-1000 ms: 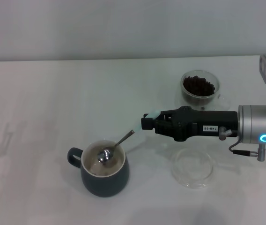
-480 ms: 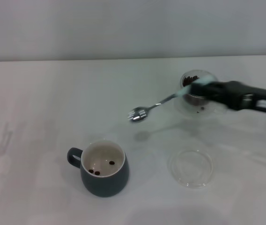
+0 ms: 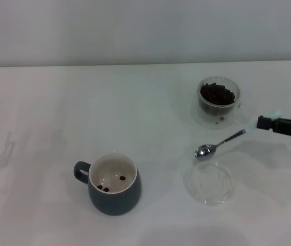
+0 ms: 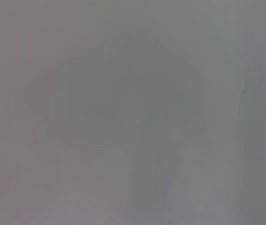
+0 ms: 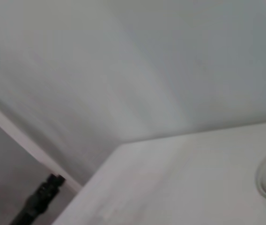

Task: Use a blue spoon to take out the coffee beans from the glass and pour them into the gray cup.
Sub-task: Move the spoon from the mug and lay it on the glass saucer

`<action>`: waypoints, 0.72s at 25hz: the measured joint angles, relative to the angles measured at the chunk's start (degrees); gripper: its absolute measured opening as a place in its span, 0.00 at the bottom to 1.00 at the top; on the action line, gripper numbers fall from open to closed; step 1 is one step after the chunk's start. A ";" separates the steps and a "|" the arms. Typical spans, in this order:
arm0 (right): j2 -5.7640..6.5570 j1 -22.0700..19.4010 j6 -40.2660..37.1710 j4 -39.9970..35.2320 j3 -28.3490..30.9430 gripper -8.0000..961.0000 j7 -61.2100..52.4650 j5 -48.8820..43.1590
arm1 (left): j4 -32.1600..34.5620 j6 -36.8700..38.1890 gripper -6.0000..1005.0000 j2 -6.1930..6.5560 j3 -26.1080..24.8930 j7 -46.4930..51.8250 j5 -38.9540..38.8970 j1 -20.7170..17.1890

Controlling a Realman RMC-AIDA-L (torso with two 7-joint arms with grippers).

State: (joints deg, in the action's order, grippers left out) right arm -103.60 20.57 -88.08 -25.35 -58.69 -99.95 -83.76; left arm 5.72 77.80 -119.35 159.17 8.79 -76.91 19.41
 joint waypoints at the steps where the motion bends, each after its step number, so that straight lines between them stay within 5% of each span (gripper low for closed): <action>1: 0.03 -0.08 0.59 0.05 0.00 0.15 -0.07 -0.55 | 0.00 -0.01 0.77 0.02 0.00 0.00 0.00 0.05; 18: -1.02 0.11 5.93 3.53 -0.21 0.15 -0.96 -7.87 | 0.00 -1.52 0.77 0.00 0.00 0.00 0.04 0.74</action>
State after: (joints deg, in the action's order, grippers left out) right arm -104.62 20.67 -82.15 -21.82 -58.91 -100.90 -91.63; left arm 5.71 76.28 -119.36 159.17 8.79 -76.86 20.14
